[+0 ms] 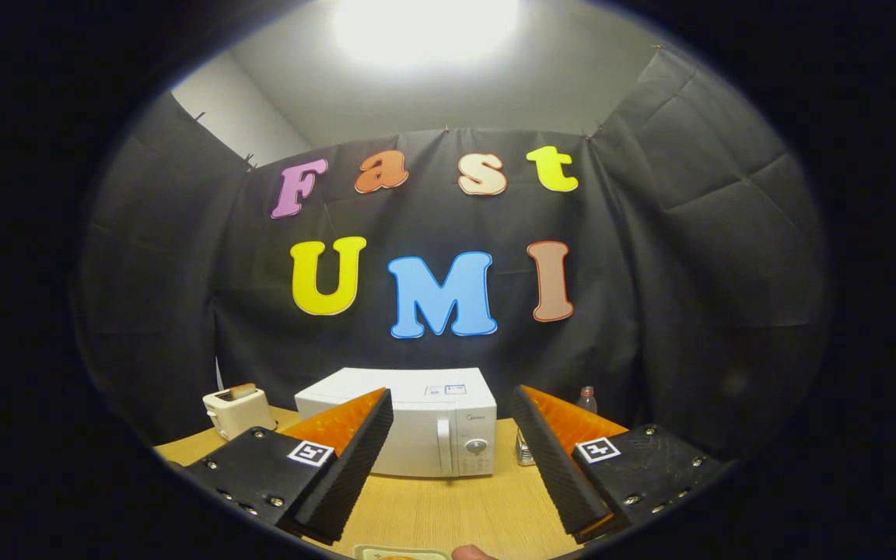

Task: Open the microwave, put the food inside, and close the microwave door.

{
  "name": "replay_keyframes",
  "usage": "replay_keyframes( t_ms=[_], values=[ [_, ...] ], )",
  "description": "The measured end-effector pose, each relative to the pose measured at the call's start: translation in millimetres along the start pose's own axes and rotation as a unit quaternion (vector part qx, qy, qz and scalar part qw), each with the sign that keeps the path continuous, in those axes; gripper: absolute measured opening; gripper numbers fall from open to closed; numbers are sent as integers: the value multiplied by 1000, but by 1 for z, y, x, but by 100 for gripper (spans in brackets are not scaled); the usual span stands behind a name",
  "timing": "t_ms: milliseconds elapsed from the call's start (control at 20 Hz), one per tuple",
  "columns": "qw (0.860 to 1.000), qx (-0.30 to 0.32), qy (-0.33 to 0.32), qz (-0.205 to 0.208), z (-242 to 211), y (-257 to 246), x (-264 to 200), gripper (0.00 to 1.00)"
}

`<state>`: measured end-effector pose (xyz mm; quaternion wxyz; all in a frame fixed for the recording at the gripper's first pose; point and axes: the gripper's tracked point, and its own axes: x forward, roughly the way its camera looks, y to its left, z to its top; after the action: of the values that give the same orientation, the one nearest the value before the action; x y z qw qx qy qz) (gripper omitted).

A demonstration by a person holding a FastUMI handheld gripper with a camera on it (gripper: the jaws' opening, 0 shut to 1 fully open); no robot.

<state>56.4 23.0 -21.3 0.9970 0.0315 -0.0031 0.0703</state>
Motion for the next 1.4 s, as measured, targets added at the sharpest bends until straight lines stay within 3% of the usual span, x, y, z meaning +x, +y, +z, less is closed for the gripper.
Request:
replay_keyframes(
  t_ms=[400, 1000, 1400],
  values=[
    [999, 9, 16, 31, -41, 16, 76, 98],
    [997, -13, 70, 20, -149, -1, 182, 98],
    [991, -17, 129, 31, -221, 4, 225, 98]
  ],
)
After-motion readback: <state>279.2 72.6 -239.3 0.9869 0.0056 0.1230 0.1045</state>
